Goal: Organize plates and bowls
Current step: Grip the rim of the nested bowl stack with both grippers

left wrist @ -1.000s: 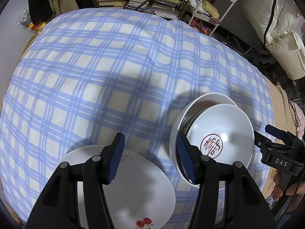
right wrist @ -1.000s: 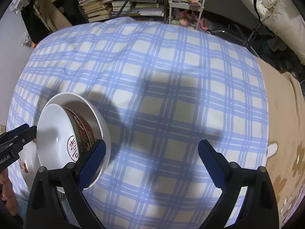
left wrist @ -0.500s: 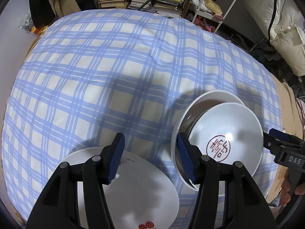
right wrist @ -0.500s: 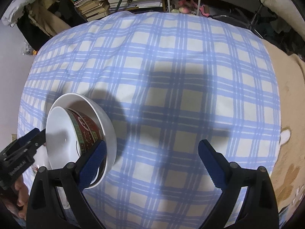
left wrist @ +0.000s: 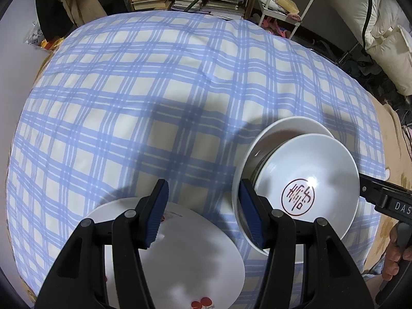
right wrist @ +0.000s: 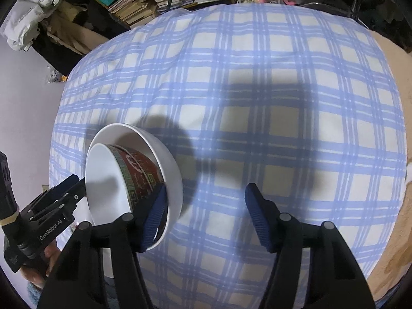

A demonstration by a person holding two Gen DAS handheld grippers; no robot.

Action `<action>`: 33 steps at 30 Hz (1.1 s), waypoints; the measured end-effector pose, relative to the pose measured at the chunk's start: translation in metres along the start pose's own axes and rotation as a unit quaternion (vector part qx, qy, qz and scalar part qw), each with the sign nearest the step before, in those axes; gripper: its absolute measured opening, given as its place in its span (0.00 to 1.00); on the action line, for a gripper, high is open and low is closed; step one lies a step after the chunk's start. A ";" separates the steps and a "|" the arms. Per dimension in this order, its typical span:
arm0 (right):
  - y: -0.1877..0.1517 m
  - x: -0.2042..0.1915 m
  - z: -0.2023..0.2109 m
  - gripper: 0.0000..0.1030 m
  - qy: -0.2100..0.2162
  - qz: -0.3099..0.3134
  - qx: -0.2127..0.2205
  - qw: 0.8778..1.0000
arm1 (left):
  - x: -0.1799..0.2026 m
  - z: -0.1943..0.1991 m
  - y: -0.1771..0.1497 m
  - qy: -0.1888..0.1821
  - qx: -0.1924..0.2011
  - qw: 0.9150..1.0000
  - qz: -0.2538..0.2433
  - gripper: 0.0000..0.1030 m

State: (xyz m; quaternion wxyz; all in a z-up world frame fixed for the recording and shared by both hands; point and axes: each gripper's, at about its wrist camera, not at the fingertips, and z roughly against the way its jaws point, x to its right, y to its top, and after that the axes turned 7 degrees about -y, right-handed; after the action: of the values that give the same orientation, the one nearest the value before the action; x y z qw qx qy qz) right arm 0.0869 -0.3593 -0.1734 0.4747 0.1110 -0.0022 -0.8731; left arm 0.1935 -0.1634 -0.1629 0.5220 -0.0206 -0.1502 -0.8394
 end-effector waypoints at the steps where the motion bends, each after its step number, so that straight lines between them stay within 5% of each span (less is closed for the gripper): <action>1: -0.001 -0.002 0.000 0.66 -0.004 0.004 0.003 1.000 | -0.001 0.000 0.000 -0.002 -0.001 1.000 0.002 0.54; 33: -0.002 -0.004 -0.006 0.65 -0.001 0.009 0.044 0.999 | -0.006 -0.015 0.002 0.009 -0.010 1.000 0.027 0.51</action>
State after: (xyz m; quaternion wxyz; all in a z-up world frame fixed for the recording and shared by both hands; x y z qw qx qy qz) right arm 0.0884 -0.3540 -0.1790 0.4771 0.1305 -0.0419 -0.8681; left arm 0.1999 -0.1634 -0.1774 0.5452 -0.0219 -0.1365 -0.8268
